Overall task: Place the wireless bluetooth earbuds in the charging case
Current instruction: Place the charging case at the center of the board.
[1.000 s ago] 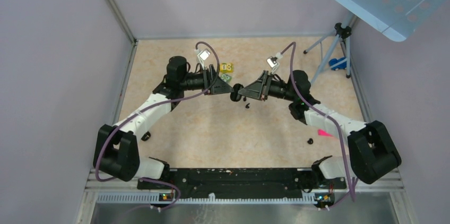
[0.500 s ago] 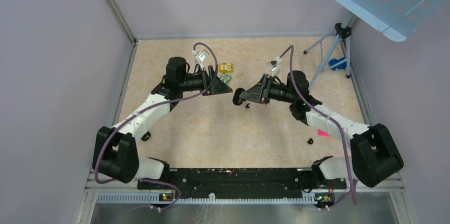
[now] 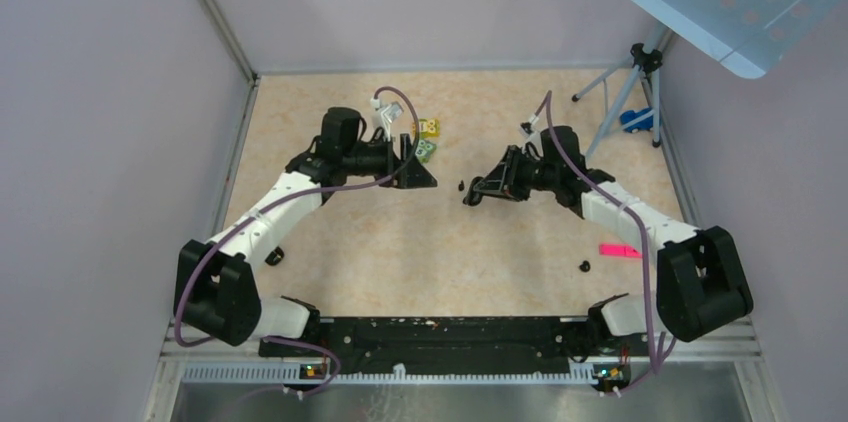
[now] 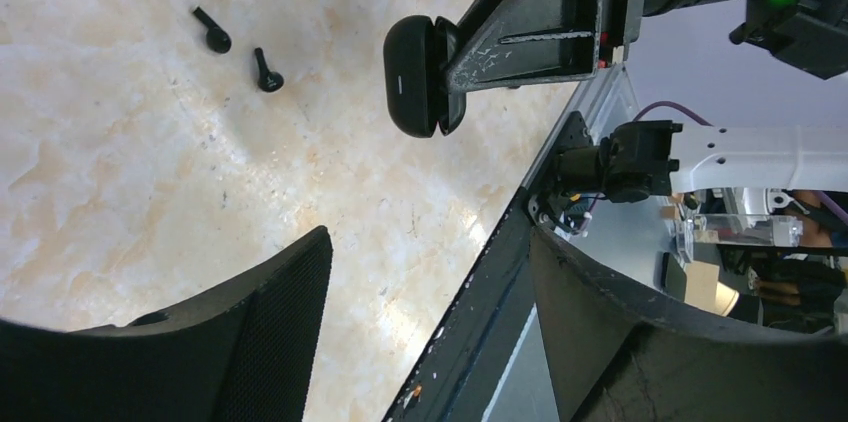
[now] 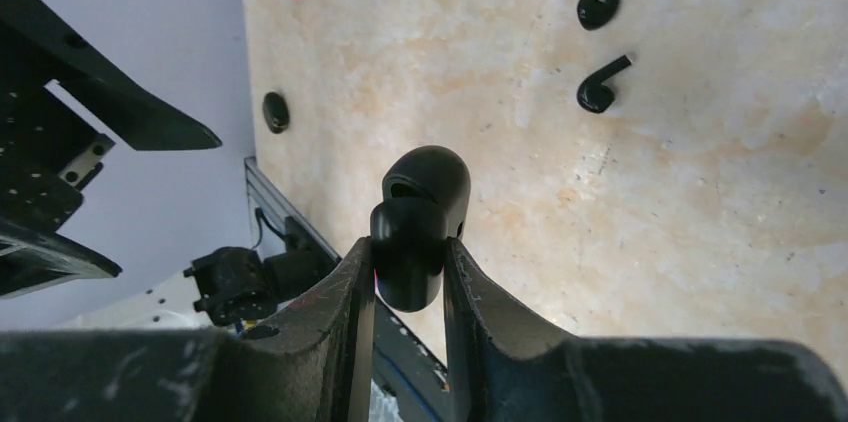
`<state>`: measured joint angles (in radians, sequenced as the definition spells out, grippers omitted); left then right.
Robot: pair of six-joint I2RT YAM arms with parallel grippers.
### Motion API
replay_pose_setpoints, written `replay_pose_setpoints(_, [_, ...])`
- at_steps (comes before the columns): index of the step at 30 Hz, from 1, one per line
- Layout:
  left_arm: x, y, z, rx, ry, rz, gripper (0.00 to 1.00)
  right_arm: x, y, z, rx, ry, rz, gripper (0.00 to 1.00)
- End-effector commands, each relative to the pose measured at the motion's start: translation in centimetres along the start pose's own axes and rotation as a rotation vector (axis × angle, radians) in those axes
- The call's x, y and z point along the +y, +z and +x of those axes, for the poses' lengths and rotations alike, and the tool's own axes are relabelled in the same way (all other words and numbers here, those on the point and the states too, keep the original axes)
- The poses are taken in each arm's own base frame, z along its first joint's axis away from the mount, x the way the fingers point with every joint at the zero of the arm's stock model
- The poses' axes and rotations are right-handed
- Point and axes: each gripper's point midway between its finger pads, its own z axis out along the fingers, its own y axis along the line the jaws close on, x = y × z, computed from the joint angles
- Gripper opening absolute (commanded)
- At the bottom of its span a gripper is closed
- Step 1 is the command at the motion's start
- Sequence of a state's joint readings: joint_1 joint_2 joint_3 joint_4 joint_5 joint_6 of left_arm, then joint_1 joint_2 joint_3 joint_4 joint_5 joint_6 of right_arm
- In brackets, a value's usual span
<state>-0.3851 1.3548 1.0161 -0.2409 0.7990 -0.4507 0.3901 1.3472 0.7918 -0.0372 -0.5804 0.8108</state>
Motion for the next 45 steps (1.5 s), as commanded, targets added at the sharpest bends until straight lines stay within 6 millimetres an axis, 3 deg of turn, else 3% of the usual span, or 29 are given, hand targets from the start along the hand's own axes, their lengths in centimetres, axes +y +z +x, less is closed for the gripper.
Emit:
replay_pose_setpoints(1, [0.3, 0.1, -0.1, -0.002, 0.043, -0.030, 0.77, -0.5, -0.6, -0.4, 0.022, -0.086, 0.071, 0.00])
replay_pose_setpoints(5, [0.8, 0.4, -0.3, -0.004, 0.047, -0.054, 0.77, -2.2, -0.6, -0.2, 0.047, -0.123, 0.155, 0.00])
replay_pose_setpoints(7, [0.8, 0.6, -0.3, 0.002, 0.043, -0.050, 0.77, -4.0, -1.3, -0.1, 0.047, -0.220, 0.326, 0.00])
replay_pose_setpoints(8, [0.5, 0.7, -0.3, 0.014, 0.054, -0.037, 0.77, -5.2, -2.1, -1.2, -0.003, -0.317, 0.474, 0.00])
replay_pose_setpoints(9, [0.1, 1.2, 0.3, 0.046, 0.063, -0.030, 0.77, -5.1, -2.4, -1.2, -0.006, -0.372, 0.527, 0.00])
replay_pose_setpoints(15, [0.5, 1.8, 2.0, 0.101, 0.069, -0.082, 0.80, -4.0, -0.3, 1.3, 0.084, -0.304, 0.367, 0.00])
replay_pose_setpoints(23, [2.9, -0.4, 1.4, 0.015, 0.004, -0.245, 0.84, -0.3, 3.6, 5.4, 0.293, -0.242, 0.039, 0.00])
replay_pose_setpoints(28, [4.1, -1.1, 3.0, 0.050, -0.059, -0.247, 0.84, 0.8, 4.4, 6.4, 0.364, -0.306, -0.035, 0.00])
replay_pose_setpoints(33, [4.0, -2.1, 2.9, 0.024, -0.069, -0.205, 0.84, 3.0, 4.5, 7.3, 0.404, -0.300, -0.208, 0.00])
replay_pose_setpoints(35, [3.9, -2.4, 2.9, 0.021, -0.062, -0.195, 0.84, 3.1, 4.6, 7.5, 0.404, -0.294, -0.233, 0.00])
replay_pose_setpoints(45, [4.3, -2.3, 4.0, 0.054, -0.086, -0.181, 0.84, -0.2, 6.6, 8.8, 0.450, -0.199, -0.124, 0.00])
